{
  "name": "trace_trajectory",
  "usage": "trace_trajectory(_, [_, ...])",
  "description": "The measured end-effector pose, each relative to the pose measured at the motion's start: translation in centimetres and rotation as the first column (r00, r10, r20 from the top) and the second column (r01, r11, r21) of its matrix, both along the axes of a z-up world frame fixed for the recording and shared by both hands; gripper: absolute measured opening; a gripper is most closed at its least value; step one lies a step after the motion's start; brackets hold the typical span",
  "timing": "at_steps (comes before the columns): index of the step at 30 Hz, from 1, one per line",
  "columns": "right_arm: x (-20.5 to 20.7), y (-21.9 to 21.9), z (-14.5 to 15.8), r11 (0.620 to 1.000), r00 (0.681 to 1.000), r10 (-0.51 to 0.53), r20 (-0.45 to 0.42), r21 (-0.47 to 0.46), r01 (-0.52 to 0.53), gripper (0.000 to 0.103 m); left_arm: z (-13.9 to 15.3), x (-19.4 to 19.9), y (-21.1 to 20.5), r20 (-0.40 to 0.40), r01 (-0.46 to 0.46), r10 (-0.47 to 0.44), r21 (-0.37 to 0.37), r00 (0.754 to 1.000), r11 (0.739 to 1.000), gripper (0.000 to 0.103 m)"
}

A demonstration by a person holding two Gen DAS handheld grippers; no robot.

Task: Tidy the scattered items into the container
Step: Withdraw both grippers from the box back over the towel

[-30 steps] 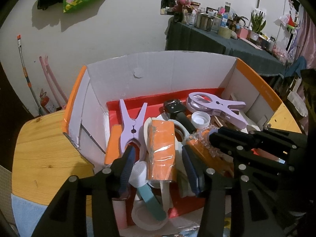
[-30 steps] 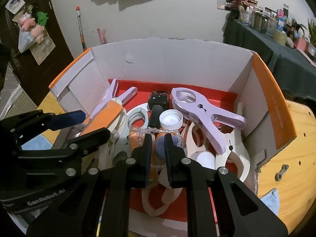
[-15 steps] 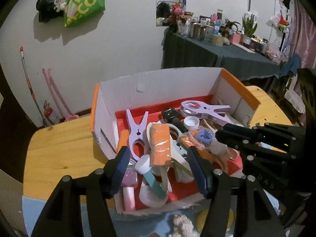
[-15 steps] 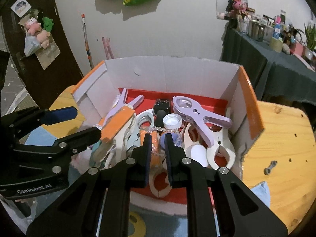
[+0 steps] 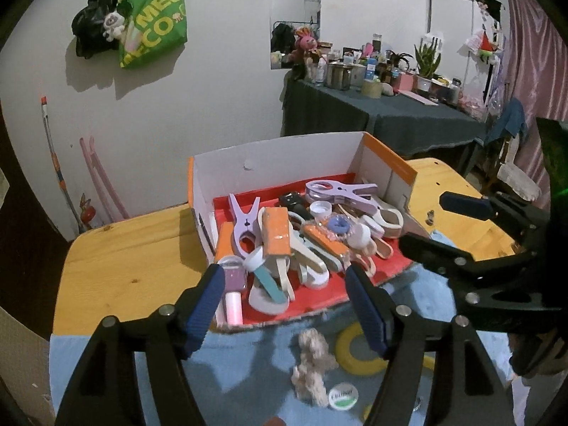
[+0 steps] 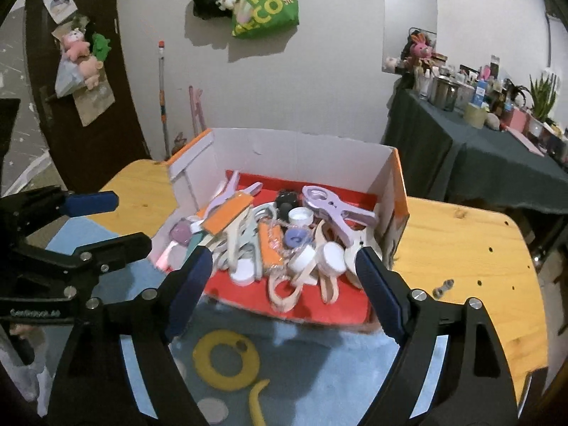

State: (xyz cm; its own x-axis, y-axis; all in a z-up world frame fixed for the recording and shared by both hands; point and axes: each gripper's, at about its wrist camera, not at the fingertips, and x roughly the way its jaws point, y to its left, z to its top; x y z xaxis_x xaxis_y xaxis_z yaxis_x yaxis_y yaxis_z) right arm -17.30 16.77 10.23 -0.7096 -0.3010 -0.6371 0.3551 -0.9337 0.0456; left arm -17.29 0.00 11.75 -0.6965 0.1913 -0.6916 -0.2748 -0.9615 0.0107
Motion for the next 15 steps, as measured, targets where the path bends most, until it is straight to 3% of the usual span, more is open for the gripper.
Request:
trace_trajectory(7, [3.6, 0.7, -0.3, 0.999, 1.0, 0.029, -0.007, 0.033, -0.029, 0.083, -0.9, 2.8, -0.3, 0.008, 0.032, -0.032, -0.024, 0.999, 0.999, 0.073])
trace_trajectory(15, [6.7, 1.3, -2.9, 0.993, 0.998, 0.05, 0.035, 0.101, -0.054, 0.083, -4.3, 4.4, 0.1, 0.072, 0.063, -0.058, -0.069, 0.996, 0.996, 0.073])
